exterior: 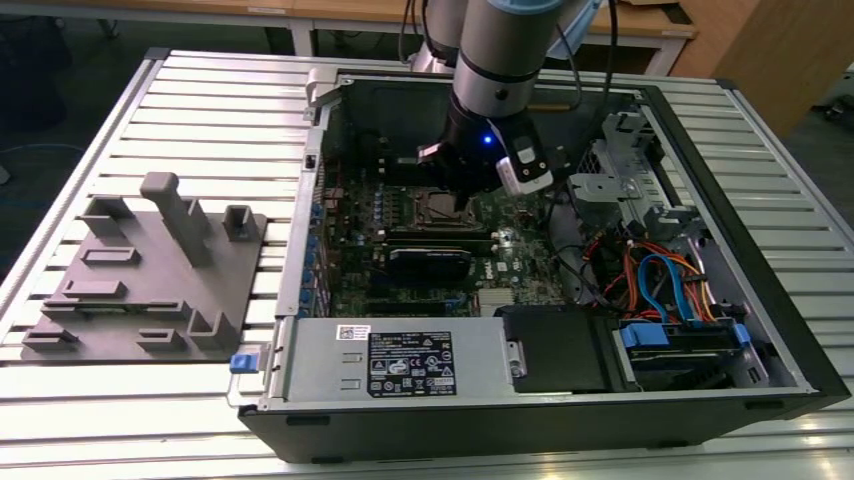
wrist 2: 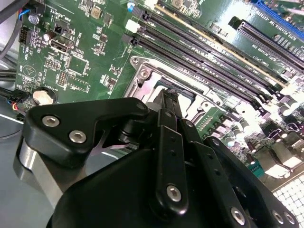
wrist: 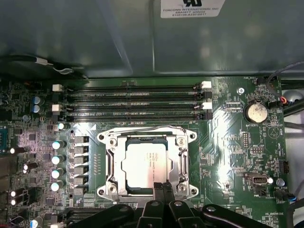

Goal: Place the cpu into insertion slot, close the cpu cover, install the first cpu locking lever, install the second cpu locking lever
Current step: 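Install the second cpu locking lever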

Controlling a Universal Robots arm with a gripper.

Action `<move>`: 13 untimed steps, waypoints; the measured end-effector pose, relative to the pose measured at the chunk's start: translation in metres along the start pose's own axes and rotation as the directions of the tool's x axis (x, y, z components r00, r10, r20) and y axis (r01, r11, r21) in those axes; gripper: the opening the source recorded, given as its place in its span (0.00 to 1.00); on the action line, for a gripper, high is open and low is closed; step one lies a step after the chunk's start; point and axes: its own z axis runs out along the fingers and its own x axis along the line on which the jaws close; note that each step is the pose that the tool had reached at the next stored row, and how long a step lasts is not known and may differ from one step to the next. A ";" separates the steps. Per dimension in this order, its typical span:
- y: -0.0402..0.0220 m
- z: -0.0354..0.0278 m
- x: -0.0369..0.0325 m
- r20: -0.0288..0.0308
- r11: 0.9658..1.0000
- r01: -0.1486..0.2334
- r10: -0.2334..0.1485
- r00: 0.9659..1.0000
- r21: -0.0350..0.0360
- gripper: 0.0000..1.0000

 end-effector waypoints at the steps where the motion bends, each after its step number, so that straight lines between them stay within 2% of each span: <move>1: 0.0000 0.0000 0.0000 0.000 1.000 0.000 0.000 1.000 0.000 0.10; 6: -0.0001 -0.0002 0.0000 0.000 1.000 0.000 0.000 1.000 0.000 0.10; 13: 0.0004 -0.0052 0.0001 0.000 1.000 0.000 0.000 1.000 0.000 0.10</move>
